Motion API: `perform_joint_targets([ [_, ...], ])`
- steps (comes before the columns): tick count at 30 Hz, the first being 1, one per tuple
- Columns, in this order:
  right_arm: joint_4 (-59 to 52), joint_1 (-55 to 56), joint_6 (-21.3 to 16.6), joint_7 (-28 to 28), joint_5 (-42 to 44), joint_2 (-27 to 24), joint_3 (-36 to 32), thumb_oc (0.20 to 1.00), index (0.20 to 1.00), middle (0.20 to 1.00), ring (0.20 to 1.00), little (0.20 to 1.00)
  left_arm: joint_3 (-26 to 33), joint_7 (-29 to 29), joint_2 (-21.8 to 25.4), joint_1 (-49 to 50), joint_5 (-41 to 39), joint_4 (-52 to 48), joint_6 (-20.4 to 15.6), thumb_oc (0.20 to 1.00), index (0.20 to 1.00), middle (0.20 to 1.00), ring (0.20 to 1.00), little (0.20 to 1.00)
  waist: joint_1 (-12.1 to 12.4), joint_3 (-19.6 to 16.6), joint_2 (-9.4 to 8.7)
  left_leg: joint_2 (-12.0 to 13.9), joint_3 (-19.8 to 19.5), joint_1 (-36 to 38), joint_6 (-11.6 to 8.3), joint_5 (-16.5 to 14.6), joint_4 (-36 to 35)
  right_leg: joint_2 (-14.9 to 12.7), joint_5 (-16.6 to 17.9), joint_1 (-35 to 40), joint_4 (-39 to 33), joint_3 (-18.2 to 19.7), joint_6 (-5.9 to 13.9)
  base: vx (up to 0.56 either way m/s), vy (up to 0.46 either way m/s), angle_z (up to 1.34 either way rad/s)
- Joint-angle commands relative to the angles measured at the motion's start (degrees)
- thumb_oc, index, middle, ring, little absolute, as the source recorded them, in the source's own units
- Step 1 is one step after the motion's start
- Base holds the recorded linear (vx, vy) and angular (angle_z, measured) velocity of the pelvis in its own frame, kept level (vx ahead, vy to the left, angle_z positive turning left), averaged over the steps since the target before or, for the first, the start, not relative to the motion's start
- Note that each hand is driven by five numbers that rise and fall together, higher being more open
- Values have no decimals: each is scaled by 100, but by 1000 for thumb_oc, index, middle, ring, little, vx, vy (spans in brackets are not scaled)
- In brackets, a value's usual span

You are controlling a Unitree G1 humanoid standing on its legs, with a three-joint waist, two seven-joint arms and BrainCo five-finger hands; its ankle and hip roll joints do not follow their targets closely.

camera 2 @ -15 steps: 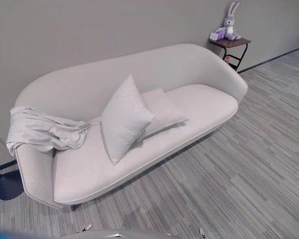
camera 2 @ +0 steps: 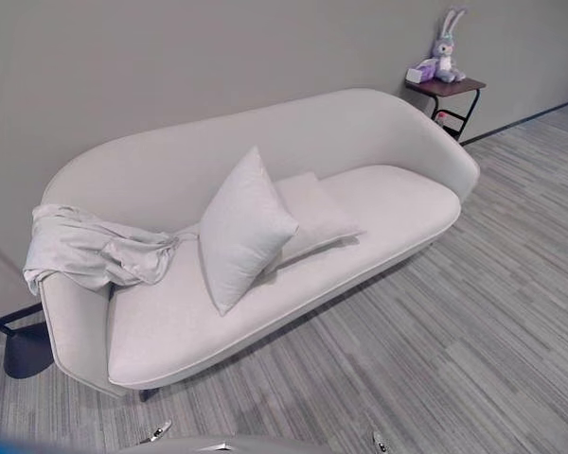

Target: Hang the clothes on the sofa on the clothes rack.

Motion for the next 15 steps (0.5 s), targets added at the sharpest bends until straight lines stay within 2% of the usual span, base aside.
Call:
perform_joint_targets([
  [1, 581, -472, -119, 26, -276, 96, -14, 1000, 1000, 1000, 1000, 1000, -52, 23, -183, -292, -90, 264, -128, 1000, 1000, 1000, 1000, 1000, 1, 60, -86, 143, 86, 216, -321, 341, -367, -152, 89, 148, -389, -193, 286, 0, 0, 0],
  [15, 598, -487, -109, -8, -441, 97, 52, 1000, 1000, 1000, 1000, 1000, 218, 104, -179, -300, -422, 331, -135, 1000, 1000, 1000, 1000, 1000, 53, 39, -103, 143, 32, 228, -322, 335, -371, -151, 87, 175, -387, -217, 277, 0, 0, 0],
])
